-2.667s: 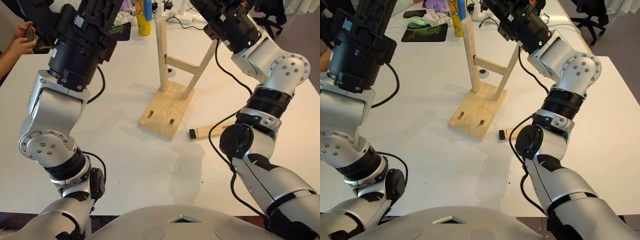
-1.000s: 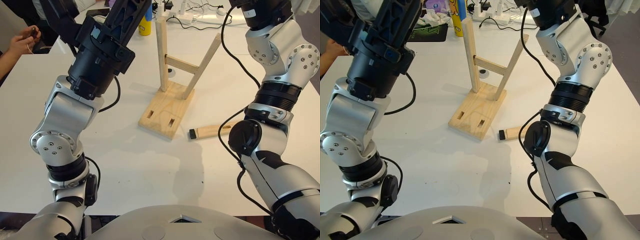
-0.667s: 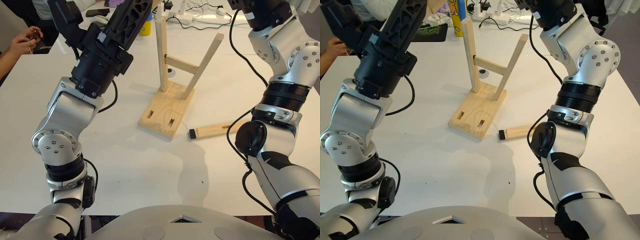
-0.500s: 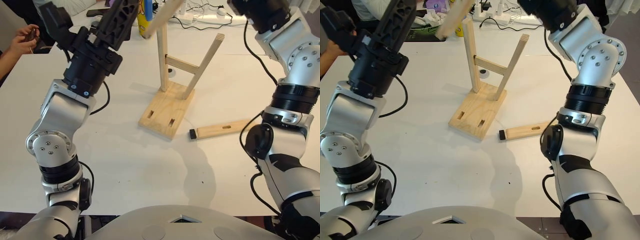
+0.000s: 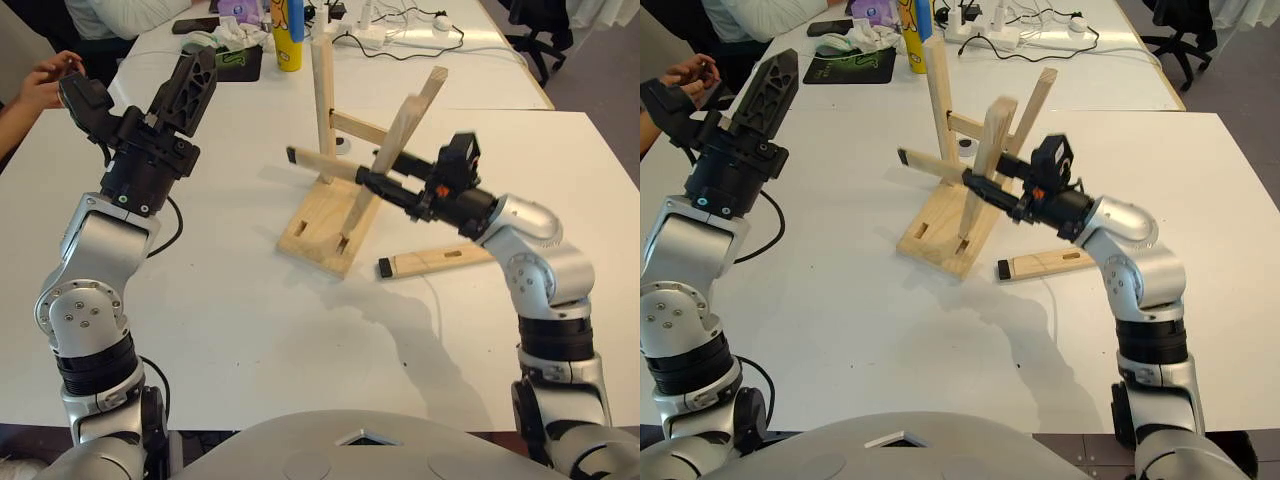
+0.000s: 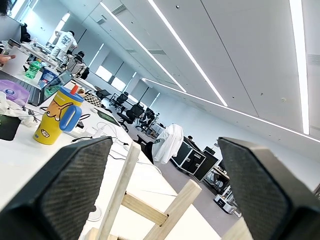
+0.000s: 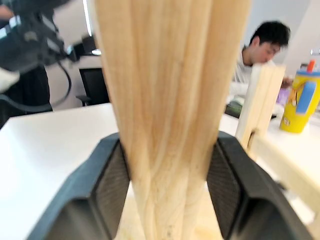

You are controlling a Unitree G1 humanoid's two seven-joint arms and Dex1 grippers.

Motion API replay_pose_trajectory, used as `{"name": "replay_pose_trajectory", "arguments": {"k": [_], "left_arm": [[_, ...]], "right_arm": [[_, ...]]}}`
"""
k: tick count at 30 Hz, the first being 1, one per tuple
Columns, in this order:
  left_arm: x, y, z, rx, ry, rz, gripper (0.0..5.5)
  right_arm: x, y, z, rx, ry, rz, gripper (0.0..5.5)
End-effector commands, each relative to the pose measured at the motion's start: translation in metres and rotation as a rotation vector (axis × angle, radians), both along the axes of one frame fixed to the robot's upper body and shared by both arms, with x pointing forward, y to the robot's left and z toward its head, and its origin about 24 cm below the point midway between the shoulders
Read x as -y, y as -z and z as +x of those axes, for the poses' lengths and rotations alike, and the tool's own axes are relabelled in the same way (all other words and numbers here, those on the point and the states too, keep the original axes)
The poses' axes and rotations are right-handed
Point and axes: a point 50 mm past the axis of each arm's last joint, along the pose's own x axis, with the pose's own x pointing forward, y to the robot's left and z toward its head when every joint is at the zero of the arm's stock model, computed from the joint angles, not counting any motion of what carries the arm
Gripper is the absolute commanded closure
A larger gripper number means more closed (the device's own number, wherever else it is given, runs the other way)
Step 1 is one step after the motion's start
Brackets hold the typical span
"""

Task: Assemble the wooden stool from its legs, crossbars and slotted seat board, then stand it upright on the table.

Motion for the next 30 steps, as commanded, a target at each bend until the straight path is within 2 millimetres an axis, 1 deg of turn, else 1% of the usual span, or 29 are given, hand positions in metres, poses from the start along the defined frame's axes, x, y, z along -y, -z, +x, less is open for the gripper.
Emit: {"name": "replay_pose_trajectory", "arguments": {"k": [1,7,15,19,25,28,30], "left_arm": [[-0.002,0.001,0.002,-0.009,-0.002,0.033,1.58],[-0.002,0.0,0.005,-0.008,0.016,0.044,1.58],[-0.004,-0.001,0.007,-0.007,0.018,0.054,1.58],[-0.004,-0.002,0.008,-0.006,0.023,0.057,1.58],[-0.004,-0.002,0.008,-0.004,0.022,0.058,1.58],[-0.004,-0.003,0.007,0.0,0.021,0.06,1.58],[-0.003,-0.005,0.007,0.005,0.021,0.063,1.58]], "right_arm": [[-0.006,0.005,-0.005,0.042,-0.024,-0.023,3.44],[-0.007,0.013,-0.008,0.039,-0.017,-0.016,3.44],[-0.005,0.022,-0.022,-0.002,-0.066,-0.038,3.44],[0.001,0.032,-0.029,-0.022,-0.082,-0.103,3.44],[0.012,0.038,-0.021,-0.019,-0.027,-0.181,3.45],[0.01,0.038,-0.02,-0.061,-0.003,-0.228,3.45],[0.003,0.036,-0.024,-0.078,-0.004,-0.282,3.45]]}}
